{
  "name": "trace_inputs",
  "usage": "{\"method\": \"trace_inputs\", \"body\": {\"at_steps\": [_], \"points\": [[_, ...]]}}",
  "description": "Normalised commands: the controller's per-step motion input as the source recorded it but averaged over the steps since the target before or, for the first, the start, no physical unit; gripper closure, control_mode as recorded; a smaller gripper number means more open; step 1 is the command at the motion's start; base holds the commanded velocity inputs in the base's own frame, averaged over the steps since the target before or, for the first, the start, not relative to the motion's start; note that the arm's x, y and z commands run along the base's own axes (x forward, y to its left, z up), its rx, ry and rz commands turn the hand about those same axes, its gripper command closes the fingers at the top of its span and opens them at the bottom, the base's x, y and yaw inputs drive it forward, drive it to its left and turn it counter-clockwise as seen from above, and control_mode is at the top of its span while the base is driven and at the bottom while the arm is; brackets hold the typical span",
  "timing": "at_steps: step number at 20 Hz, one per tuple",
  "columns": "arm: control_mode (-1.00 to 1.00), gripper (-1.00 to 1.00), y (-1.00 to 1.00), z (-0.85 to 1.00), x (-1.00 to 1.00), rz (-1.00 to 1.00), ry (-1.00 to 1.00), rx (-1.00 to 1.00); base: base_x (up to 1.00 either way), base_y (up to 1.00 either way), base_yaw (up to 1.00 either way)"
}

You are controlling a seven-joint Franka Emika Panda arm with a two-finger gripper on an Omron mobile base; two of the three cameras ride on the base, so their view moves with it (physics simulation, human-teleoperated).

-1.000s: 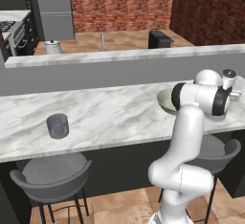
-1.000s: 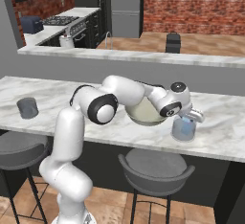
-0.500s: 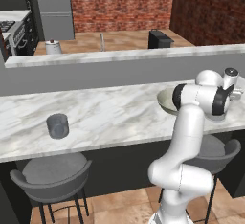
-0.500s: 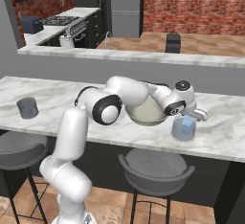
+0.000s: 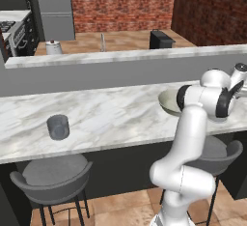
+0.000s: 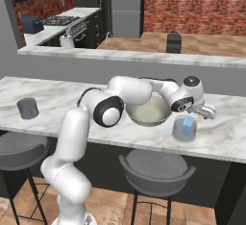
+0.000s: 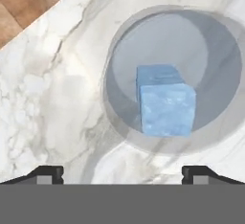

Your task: There are four ice cubes in the ice bowl. Place two ice cubes in each glass of water.

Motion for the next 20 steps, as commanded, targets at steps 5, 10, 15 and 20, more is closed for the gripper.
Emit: {"method": "trace_inputs", "body": {"at_steps": [5, 10, 15, 20], "points": [[-1.00, -1.00, -0.12, 0.43, -1.00, 0.18, -0.24, 0.00, 0.00, 0.00, 0.00], [-1.00, -1.00, 0.43, 0.13, -1.00, 0.21, -0.31, -0.04, 0.00, 0.00, 0.00], [-1.00, -1.00, 0.86, 0.25, -1.00, 0.22, -0.16, -0.14, 0.00, 0.00, 0.00], [-1.00, -1.00, 1.00, 0.09, -1.00, 0.27, 0.00, -0.29, 0.00, 0.00, 0.00]]}}
